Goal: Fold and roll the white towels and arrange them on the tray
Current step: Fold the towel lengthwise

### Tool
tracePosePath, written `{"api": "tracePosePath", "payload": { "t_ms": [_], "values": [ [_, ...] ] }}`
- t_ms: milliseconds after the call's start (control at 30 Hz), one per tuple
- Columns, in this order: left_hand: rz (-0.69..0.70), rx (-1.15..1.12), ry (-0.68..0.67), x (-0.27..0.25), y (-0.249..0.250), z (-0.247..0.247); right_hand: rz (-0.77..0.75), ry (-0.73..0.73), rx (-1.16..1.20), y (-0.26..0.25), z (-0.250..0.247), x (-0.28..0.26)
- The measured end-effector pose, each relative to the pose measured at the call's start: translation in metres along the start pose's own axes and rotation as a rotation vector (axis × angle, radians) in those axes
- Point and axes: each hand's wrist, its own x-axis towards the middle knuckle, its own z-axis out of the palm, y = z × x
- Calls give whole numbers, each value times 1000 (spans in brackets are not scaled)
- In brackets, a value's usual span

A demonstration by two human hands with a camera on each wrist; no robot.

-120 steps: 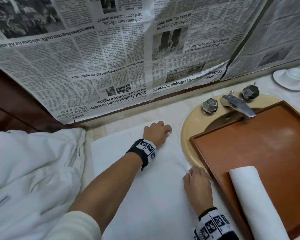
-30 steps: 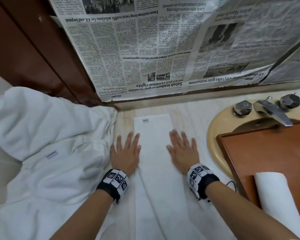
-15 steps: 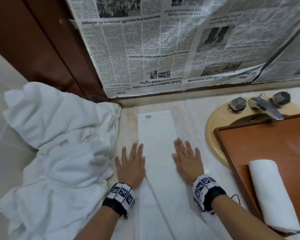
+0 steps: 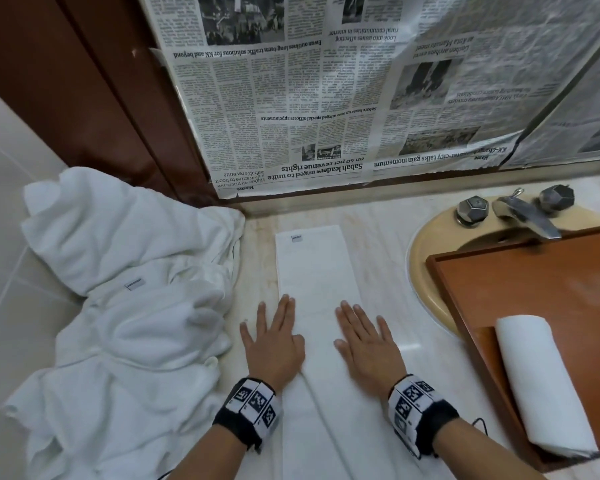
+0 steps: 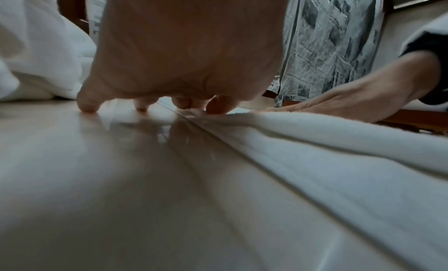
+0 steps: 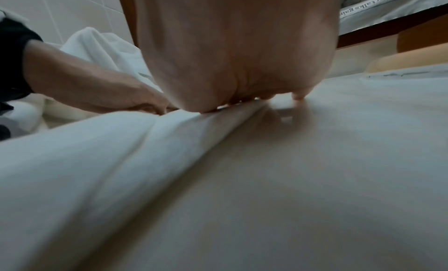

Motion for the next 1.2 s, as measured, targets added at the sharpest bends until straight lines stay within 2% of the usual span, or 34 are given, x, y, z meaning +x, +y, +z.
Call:
{"api": "tracePosePath", "payload": {
  "t_ms": [100,333,433,533,600,767,867,1000,1100,1200],
  "values": [
    [-24,-20,-33,15,9,-7,-82,-8,8,10,-12,20],
    [-51,-78,15,67,23,-23,-116,-75,-56,30,-46,80],
    [4,-196,73,69,19,-34,-140,-87,75,37,-65,90],
    [131,-366,192,52,5,-28,-145,66,339,39,-69,59],
    [199,-288,198,42,-4,-16,-109,113,351,32,-65,24],
    [291,-206,82,32,5,-14,16,6,199,13,-48,-41],
    [292,-164,84,31,10,-15,75,-17,137,6,-39,-47],
    [309,-153,87,34,12,-21,155,-39,178,-4,-47,-49],
    [241,-294,125,35,3,-25,174,-33,309,-17,-59,-58],
    [218,-364,158,28,-10,-24,118,-34,405,-42,-68,-70]
  ]
}}
